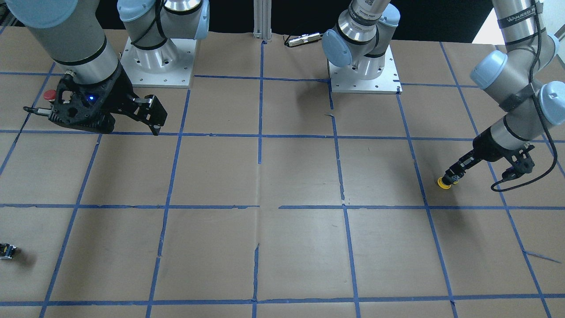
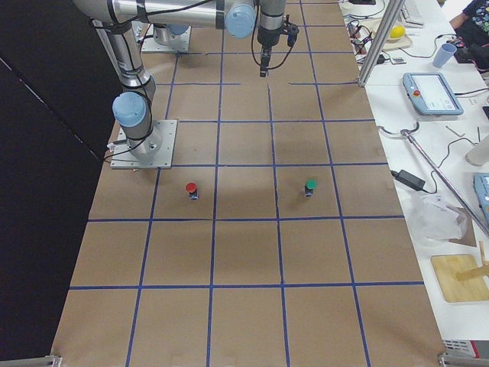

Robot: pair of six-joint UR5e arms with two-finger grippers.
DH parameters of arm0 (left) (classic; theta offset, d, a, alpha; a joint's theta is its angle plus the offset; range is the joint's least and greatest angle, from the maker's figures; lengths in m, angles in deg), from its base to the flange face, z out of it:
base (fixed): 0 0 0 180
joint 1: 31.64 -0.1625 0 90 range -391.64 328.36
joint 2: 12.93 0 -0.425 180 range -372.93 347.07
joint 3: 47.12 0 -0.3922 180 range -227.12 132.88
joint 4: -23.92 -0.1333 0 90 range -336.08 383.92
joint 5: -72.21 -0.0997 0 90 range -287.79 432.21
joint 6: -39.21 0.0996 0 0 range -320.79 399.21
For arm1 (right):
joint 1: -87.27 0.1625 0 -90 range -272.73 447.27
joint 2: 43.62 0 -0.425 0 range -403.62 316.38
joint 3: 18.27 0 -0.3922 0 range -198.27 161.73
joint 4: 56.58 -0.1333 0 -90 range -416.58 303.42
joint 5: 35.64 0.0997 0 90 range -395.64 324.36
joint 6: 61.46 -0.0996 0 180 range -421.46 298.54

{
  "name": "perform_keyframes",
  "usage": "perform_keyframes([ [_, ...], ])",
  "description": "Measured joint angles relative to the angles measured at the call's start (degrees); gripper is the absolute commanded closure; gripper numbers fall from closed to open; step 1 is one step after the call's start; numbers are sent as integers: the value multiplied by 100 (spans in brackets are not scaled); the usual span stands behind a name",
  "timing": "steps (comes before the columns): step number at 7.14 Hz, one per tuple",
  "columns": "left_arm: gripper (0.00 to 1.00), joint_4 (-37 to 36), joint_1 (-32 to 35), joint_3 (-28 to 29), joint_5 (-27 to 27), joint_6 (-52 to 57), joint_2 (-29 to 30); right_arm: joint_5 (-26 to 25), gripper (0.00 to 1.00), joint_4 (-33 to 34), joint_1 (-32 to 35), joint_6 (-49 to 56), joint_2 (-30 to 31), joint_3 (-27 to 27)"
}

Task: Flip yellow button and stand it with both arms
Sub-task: 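Lift the button with the left gripper toward the right gripper while the right gripper approaches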

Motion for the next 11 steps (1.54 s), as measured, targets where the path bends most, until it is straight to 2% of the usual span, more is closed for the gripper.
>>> perform_keyframes([
  [1,84,93,104,0,160,-574,-85,211,0,-72,-3,-563,-5,26],
  [4,84,630,929,-3,1321,-2971,-517,1572,0,-119,-138,-2520,-38,46],
  [8,84,635,2650,-22,3880,-6746,-717,3372,0,-450,-649,-3132,-15,-39],
  [10,84,242,3176,-3,5041,-8252,-723,4005,0,-627,-835,-3330,-7,-36],
  [11,84,-216,3403,-1,5457,-9054,-716,4324,0,-776,-951,-3564,-12,-44],
])
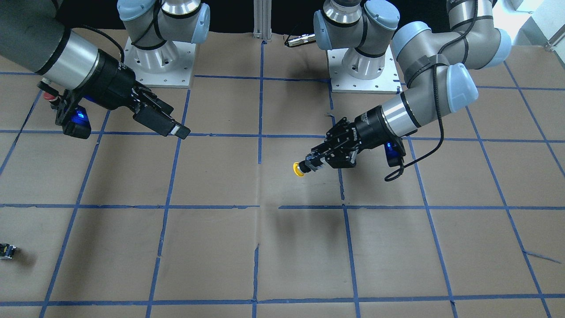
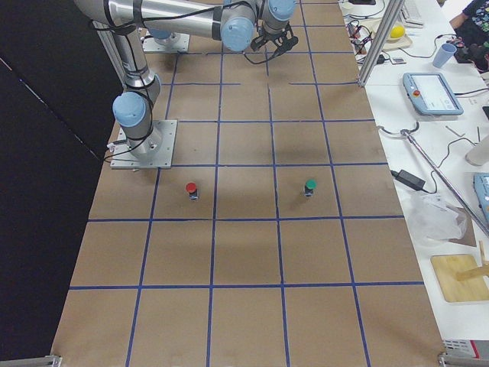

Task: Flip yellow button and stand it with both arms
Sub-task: 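Lift the button with the left gripper toward the right gripper while the right gripper approaches, then close the right gripper on the button's yellow cap beside the left gripper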

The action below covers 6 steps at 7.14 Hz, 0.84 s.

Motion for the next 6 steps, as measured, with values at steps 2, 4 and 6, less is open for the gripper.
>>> perform_keyframes([
  [2,84,-1285,327,2,519,-1563,100,527,0,-318,-78,-247,-22,-26],
  [4,84,-2438,436,-1,753,-2878,214,930,0,-467,-74,-326,-39,-226],
  [6,84,-2785,507,0,954,-3476,231,973,0,-549,-70,-373,4,-363],
])
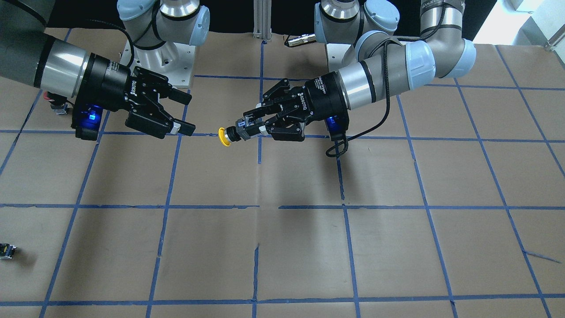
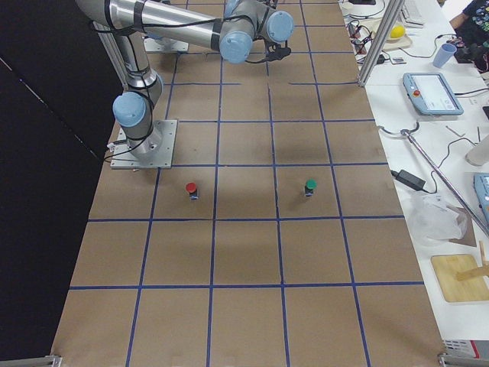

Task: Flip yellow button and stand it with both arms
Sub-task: 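Close the right gripper on the button's yellow cap beside the left gripper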

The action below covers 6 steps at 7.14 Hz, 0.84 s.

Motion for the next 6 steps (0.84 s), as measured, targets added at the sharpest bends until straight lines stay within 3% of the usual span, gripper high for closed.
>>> perform_keyframes([
  [6,83,-1002,203,2,125,-1105,-41,88,0,264,202,-569,37,-30],
])
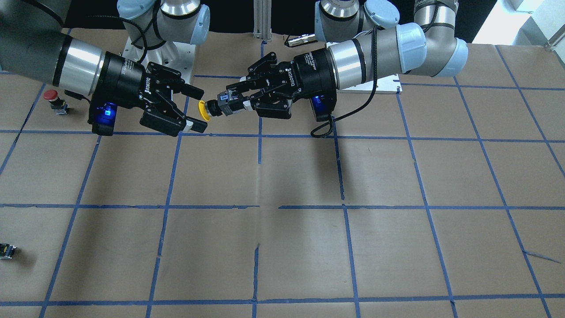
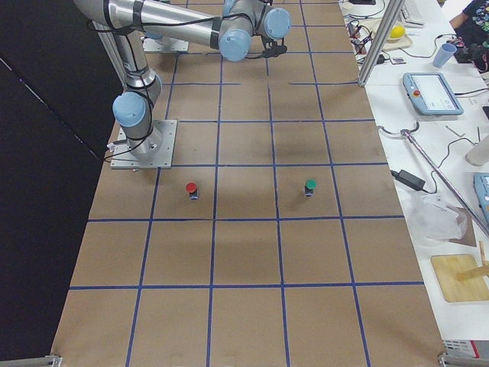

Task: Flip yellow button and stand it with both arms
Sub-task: 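Close the right gripper on the button's yellow cap beside the left gripper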

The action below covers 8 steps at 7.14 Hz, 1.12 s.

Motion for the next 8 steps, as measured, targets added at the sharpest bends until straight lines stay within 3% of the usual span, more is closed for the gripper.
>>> perform_keyframes([
  [3,82,-86,58,-1,-17,-82,3,389,1,30,57,8,-51,6],
  [5,82,-98,63,-1,-20,-113,-10,275,16,28,11,32,-54,0],
  [6,82,-98,66,-1,-23,-125,-15,221,16,0,-6,35,-43,-3],
  [7,82,-99,69,0,-27,-144,-17,202,25,-16,-18,32,-32,-5],
  [8,82,-99,71,0,-27,-150,-17,196,43,-24,-22,27,-25,-6],
])
